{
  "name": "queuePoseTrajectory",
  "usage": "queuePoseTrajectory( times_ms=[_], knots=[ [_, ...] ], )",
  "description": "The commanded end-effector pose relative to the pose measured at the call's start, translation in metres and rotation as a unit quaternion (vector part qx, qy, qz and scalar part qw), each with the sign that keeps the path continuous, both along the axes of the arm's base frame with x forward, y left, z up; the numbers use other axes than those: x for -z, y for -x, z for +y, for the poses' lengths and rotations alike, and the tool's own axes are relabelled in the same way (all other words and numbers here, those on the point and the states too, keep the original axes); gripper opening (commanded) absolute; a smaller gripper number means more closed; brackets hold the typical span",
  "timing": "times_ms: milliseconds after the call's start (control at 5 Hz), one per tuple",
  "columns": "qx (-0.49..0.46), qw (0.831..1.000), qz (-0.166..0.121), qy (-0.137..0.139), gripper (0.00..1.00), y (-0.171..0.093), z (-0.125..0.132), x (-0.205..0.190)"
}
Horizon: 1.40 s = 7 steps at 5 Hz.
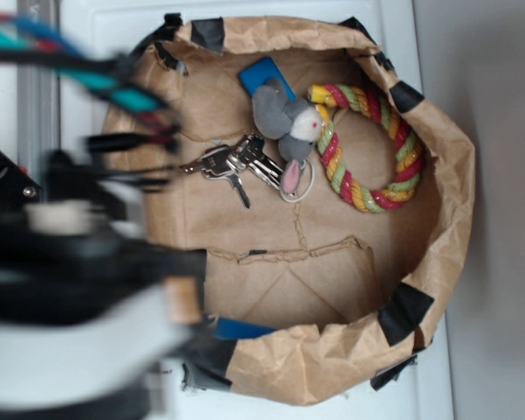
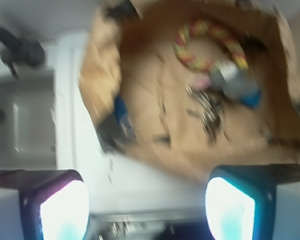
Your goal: Grab the silver keys.
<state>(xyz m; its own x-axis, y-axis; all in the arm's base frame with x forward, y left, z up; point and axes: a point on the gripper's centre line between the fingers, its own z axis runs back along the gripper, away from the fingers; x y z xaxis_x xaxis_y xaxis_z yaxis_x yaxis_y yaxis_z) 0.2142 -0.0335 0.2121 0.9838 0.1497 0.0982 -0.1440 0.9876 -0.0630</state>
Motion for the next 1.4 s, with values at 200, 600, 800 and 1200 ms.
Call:
queuePoseTrajectory(
  times_ms=[200,600,800,1200],
  knots=[
    [-0.003,0.999,-0.01,0.049,1.0,-0.053,0.063,0.033],
    [-0.003,0.999,-0.01,0.049,1.0,-0.053,0.063,0.033],
    [-0.003,0.999,-0.01,0.049,1.0,-0.053,0.063,0.033],
    [-0.118,0.993,-0.026,-0.016,1.0,-0.029,0.125,0.09]
  ],
)
